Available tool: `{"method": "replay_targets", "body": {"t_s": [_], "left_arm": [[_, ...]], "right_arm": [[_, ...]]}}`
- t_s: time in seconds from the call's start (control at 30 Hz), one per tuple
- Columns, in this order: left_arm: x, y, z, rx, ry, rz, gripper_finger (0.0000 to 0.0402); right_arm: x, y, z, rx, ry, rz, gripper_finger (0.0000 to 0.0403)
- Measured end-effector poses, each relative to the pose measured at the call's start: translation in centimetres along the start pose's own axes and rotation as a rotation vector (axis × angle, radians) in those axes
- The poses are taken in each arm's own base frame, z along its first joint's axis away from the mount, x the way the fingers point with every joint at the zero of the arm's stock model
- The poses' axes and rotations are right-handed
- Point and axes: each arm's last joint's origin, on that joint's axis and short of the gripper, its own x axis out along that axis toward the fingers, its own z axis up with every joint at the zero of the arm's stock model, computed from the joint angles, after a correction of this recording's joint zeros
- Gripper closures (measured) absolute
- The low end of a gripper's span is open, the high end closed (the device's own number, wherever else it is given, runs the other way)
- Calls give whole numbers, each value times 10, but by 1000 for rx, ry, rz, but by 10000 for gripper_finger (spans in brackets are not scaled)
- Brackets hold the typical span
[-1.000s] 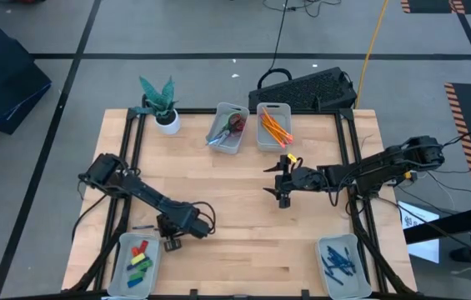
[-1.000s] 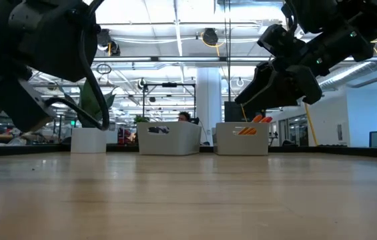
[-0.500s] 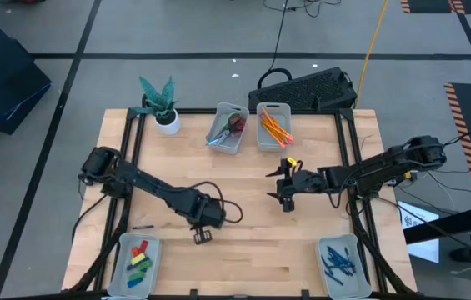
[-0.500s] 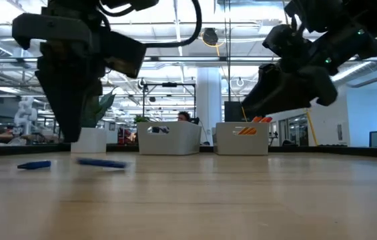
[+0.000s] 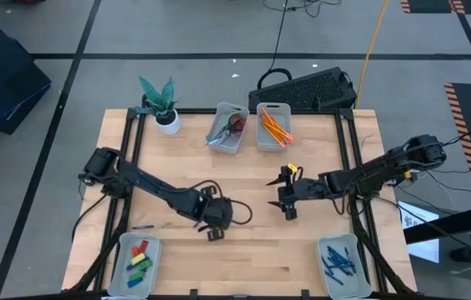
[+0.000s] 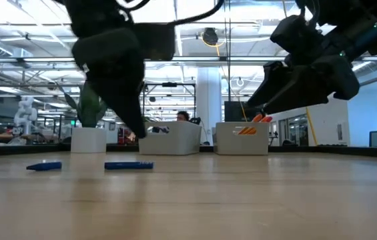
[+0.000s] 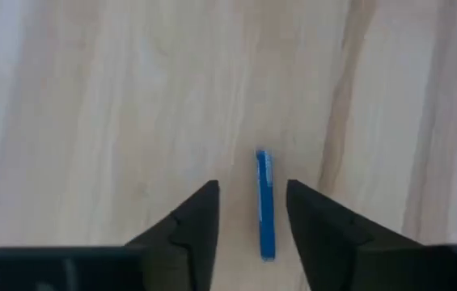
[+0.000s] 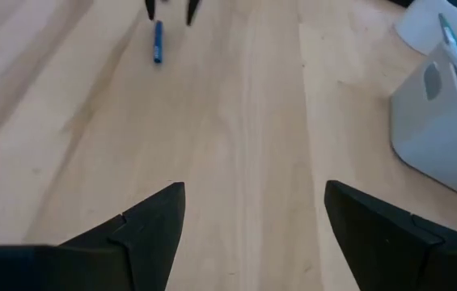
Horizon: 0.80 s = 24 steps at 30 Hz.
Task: Sort crayons/erasers/pens/pencils in bins
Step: Put the blue crayon into the bottom right bin
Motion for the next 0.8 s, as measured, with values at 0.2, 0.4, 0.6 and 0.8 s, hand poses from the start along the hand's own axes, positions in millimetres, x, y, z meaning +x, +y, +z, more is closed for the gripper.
{"method": "replay_targets", "body": {"t_s": [0.2, 0.4, 0.6, 0.8], "left_arm": [[20, 2, -14, -43, -69, -29, 240], [38, 1, -38, -43, -181, -44, 274], [49, 1, -61, -23, -337, -48, 327], [63, 1, -80, 26, -389, -26, 382]], "right_arm": [[-3, 11, 2, -1, -13, 38, 112], [-5, 18, 4, 23, -28, 63, 112], [-6, 22, 6, 32, -54, 76, 112], [-7, 22, 11, 52, -99, 74, 112]]}}
